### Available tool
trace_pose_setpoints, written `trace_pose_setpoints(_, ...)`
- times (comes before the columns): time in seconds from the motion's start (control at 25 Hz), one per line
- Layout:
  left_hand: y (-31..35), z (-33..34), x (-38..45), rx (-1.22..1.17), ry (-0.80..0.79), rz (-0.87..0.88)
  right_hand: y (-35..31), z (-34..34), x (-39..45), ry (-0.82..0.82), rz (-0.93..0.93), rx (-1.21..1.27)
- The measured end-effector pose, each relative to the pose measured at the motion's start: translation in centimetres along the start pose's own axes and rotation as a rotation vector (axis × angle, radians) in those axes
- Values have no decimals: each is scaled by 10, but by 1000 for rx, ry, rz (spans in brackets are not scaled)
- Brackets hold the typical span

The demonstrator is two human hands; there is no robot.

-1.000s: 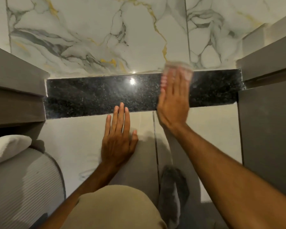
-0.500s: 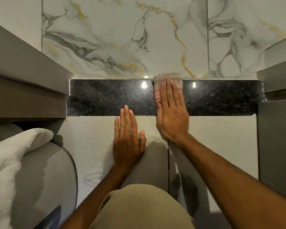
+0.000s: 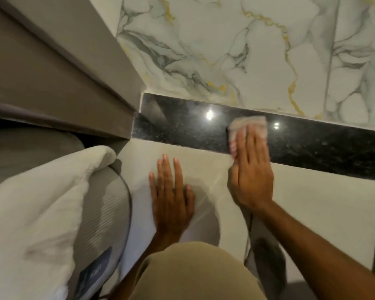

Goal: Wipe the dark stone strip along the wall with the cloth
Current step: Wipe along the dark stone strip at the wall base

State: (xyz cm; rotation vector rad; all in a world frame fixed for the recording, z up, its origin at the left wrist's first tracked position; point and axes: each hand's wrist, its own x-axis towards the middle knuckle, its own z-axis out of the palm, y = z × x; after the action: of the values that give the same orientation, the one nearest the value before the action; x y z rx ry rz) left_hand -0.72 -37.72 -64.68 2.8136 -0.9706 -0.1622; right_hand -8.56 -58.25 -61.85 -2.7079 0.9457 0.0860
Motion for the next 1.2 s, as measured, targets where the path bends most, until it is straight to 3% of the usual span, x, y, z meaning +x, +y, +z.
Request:
trace_pose_setpoints(0.08, -2, 7, -4, 12, -1, -20, -45, 9, 53, 71, 143, 11)
trace_pose_setpoints(0.12, -2, 9, -4, 26, -1, -57, -73, 14, 74, 64, 116, 28)
trace_pose_setpoints(0.24, 2, 8, -1, 38, 19, -207, -115, 29, 74, -68, -275, 31)
trace_pose_setpoints(0.28, 2, 5, -1, 44, 30, -209, -108, 29, 55, -98, -395, 0)
trace_pose_setpoints(0.36, 3, -1, -1, 39, 16, -184, -68, 21, 11, -94, -462, -10)
trace_pose_setpoints(0.48, 1, -6, -2, 54, -23, -179, -29, 6, -2, -54, -268, 43)
trace_pose_setpoints(0.6, 3, -3, -1, 41, -27, -175, -76, 18, 63, 34, -111, 34)
trace_pose_setpoints(0.72, 2, 2, 0, 7, -12, -178, -123, 28, 106, -3, -267, 6)
trace_pose_setpoints(0.88, 4, -10, 2, 11, -21, -179, -51, 21, 39, -34, -537, -57)
trace_pose_setpoints(0.96, 5, -14, 2, 17, -28, -163, 1, 4, -2, -28, -440, -23)
trace_pose_setpoints(1.04, 3, -10, -1, 41, -15, -135, 19, -3, 3, 14, -228, 9)
trace_pose_setpoints(1.12, 0, -2, -2, 73, 0, -94, -7, 1, 42, 87, -13, 63)
trace_pose_setpoints(1.2, -3, 6, -4, 72, 10, -71, -47, 8, 77, 100, 62, 138)
